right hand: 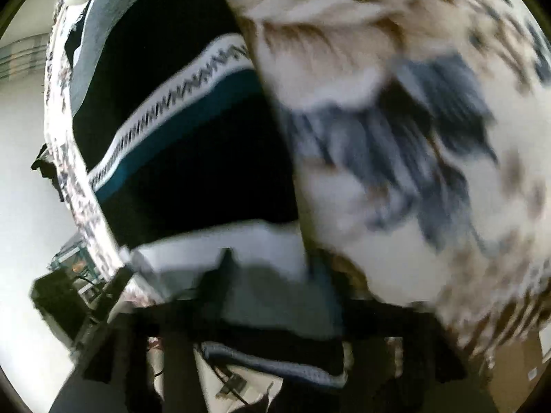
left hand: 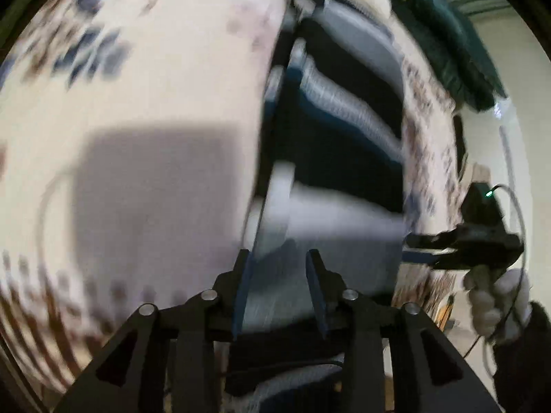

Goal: Fold small clothes

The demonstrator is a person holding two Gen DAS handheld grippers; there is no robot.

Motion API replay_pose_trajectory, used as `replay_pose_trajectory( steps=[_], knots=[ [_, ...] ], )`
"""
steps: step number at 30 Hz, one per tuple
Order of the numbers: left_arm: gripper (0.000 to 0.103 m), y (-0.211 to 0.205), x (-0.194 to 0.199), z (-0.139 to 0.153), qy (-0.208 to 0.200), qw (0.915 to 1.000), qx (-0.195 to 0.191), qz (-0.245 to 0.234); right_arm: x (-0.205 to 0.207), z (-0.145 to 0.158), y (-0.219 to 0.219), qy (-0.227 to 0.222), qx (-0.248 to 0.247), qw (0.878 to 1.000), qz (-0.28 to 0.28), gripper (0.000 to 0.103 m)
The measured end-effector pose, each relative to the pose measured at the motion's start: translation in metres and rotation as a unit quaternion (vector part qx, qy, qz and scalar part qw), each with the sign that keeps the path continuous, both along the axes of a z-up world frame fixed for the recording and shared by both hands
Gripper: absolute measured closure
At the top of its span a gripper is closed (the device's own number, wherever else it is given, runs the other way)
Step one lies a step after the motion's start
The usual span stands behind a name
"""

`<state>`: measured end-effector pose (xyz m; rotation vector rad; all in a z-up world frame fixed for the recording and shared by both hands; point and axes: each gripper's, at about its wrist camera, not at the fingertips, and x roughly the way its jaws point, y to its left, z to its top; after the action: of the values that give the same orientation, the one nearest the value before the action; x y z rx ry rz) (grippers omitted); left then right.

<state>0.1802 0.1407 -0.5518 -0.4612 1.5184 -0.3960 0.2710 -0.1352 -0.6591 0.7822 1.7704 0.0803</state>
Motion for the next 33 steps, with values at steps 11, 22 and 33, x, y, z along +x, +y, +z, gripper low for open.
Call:
replay_pose_trajectory(
  steps=[11,22,33],
  knots=[
    [0.095,0.008,-0.071,-0.006,-0.016,0.9983,0.01,0.055,-0.128,-0.048,0.014,0.012,0.008,1.0,-0.014,0.094],
    [0.045,0.046,-0.082,-0.024,0.036,0.9904,-0.066,0.116,-0.153,-0.056,-0.013,0.036,0.065,0.997,0.037,0.059],
    [0.096,0.023,-0.097,-0.032,0.031,0.9953,-0.074,0.054,-0.168,-0.084,0.027,0.028,0.137,0.99,0.002,0.073]
  ],
)
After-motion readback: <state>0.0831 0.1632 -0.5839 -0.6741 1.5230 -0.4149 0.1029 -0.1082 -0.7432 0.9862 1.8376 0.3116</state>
